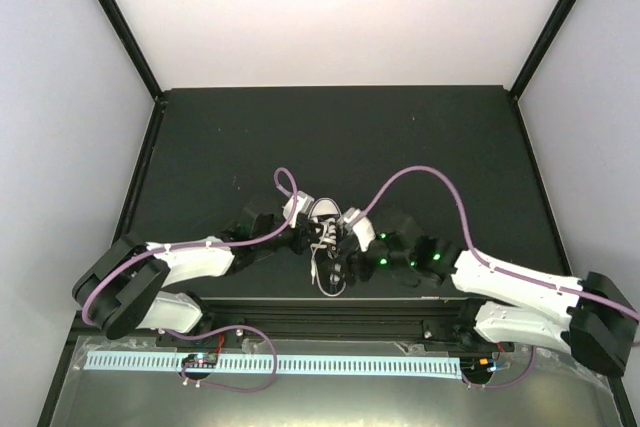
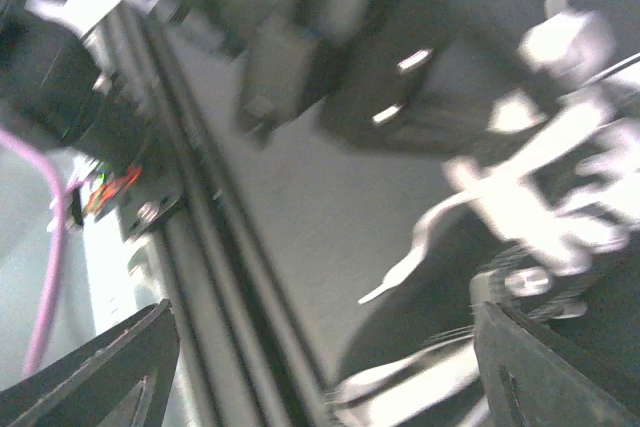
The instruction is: Tie the shoes
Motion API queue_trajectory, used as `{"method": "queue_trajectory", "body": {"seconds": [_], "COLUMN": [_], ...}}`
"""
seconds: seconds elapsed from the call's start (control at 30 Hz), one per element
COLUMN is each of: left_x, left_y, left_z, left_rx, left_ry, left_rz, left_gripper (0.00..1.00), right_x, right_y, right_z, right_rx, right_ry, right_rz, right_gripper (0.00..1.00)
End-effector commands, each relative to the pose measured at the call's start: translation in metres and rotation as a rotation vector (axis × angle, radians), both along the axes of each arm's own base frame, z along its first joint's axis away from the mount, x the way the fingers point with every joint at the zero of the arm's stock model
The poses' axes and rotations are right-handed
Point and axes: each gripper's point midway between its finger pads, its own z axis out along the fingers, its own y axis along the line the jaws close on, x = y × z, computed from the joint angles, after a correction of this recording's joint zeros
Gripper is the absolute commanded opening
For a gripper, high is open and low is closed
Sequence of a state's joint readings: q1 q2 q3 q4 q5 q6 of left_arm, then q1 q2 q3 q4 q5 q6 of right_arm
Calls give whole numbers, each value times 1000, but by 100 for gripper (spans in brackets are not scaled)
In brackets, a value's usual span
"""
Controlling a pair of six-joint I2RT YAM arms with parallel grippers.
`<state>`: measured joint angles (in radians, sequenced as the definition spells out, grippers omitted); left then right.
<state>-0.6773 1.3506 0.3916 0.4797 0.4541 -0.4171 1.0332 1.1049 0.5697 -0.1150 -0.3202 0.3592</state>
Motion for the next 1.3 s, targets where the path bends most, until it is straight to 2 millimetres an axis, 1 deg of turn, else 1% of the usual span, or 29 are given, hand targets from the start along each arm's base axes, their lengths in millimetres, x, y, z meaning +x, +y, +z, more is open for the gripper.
{"method": "queue_trajectory", "body": {"seconds": [0.0,0.03,0.07,0.23,0.33,0.43,0.63,0.73,0.77,0.87,1.0,1.07,1.17,1.23,1.27], "left_x": [0,-1,-1,-3,-4,-5,-5,-4,-4,-5,-4,-4,-4,-5,-5], "left_y": [-3,-3,-3,-3,-4,-4,-5,-5,-5,-5,-4,-4,-4,-5,-5], "left_z": [19,19,19,19,20,20,19,20,20,20,20,21,21,21,21], "left_rx": [-40,-41,-41,-49,-53,-51,-54,-54,-55,-55,-51,-51,-53,-54,-55], "left_ry": [-68,-66,-65,-62,-61,-57,-55,-57,-56,-56,-58,-60,-60,-57,-58], "left_rz": [-33,-35,-35,-42,-48,-51,-52,-52,-53,-52,-49,-49,-50,-52,-53], "left_gripper": [2,1,2,2,1,2,2,2,2,2,1,2,2,1,2], "right_x": [34,42,47,62,71,79,90,93,94,96,94,94,98,101,103], "right_y": [-29,-33,-31,-11,-2,5,20,27,28,29,25,21,17,16,15], "right_z": [3,2,3,3,-1,-9,-16,-21,-22,-31,-41,-46,-50,-48,-46], "right_rx": [23,38,52,80,79,64,72,73,72,46,7,-14,-30,-23,-19], "right_ry": [-51,-48,-50,-100,-132,-144,-154,-145,-143,-136,-140,-140,-146,-153,-160], "right_rz": [-95,-112,-112,-75,-59,-51,-31,-20,-20,-16,-7,-14,-46,-73,-88], "right_gripper": [83,83,82,83,85,85,85,82,80,68,64,56,39,23,10]}}
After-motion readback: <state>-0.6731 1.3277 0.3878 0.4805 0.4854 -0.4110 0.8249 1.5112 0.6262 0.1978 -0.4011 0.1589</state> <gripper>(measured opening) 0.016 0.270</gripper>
